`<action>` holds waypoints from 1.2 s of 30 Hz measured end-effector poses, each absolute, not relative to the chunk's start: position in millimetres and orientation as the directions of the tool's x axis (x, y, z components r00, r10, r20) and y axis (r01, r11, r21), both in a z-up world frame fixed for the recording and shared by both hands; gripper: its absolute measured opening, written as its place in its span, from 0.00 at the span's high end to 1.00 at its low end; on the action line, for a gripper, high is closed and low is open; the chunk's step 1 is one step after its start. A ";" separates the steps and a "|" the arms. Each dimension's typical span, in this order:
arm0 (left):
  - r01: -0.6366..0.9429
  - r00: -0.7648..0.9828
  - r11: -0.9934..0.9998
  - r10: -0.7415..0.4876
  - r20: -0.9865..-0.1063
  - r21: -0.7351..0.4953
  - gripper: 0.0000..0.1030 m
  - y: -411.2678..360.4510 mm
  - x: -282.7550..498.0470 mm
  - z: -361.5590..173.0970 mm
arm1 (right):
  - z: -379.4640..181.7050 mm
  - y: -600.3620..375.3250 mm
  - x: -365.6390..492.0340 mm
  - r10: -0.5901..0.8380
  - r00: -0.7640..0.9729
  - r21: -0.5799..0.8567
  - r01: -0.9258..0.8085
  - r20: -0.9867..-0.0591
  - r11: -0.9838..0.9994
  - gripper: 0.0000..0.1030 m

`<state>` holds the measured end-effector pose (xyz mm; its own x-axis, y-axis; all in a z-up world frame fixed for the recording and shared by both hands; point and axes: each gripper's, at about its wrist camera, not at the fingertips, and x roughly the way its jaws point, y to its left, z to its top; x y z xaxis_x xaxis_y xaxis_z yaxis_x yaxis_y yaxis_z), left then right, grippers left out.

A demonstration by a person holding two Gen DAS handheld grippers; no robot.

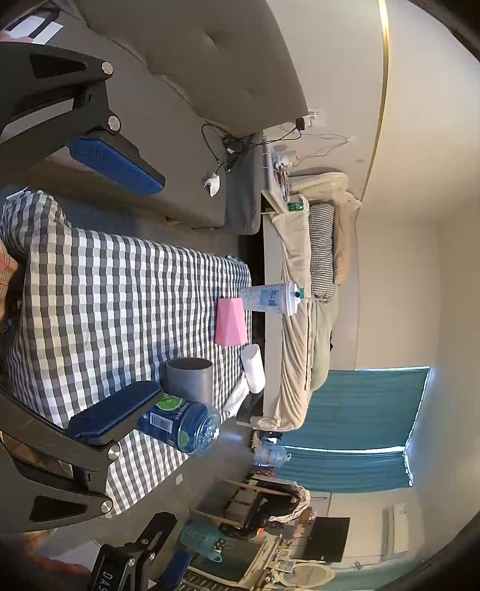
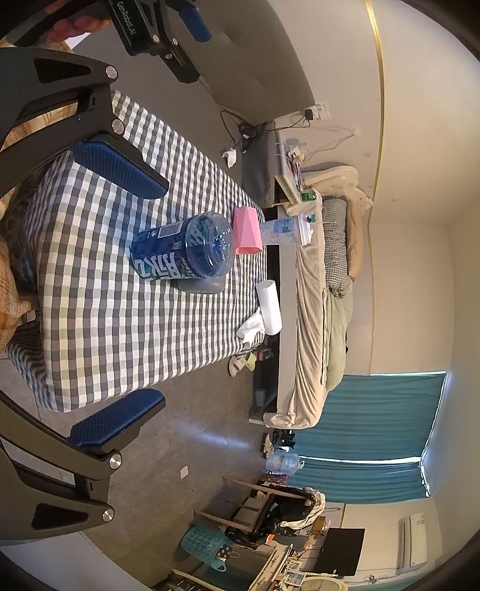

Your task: Flip cup upside down

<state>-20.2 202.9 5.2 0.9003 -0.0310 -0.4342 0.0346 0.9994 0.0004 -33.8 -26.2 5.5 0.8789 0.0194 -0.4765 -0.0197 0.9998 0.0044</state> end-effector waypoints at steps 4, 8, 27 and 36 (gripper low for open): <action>0.034 0.900 0.999 -0.029 -0.435 0.003 0.00 202.2 -20.2 5.8 | 5.0 -26.1 -33.1 0.020 0.878 0.004 -0.020 -0.479 1.000 0.00; 0.036 0.901 0.999 -0.031 -0.433 0.003 0.00 202.6 -20.6 6.3 | 4.6 -26.0 -32.8 0.018 0.877 0.005 -0.018 -0.480 1.000 0.00; 0.038 0.902 0.999 -0.033 -0.431 0.004 0.00 203.0 -20.9 6.8 | 1.9 -26.8 -33.4 0.014 0.874 0.005 -0.014 -0.485 1.000 0.00; 0.048 0.897 0.999 -0.037 -0.441 0.013 0.00 202.1 -19.0 6.6 | -0.1 -26.0 -32.6 0.016 0.871 0.008 -0.014 -0.492 1.000 0.00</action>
<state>-19.0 202.1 6.6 0.8966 -0.0374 -0.4412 0.0481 0.9988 0.0131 -32.6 -26.0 -0.1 0.8707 0.0164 -0.4915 -0.0143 0.9999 0.0080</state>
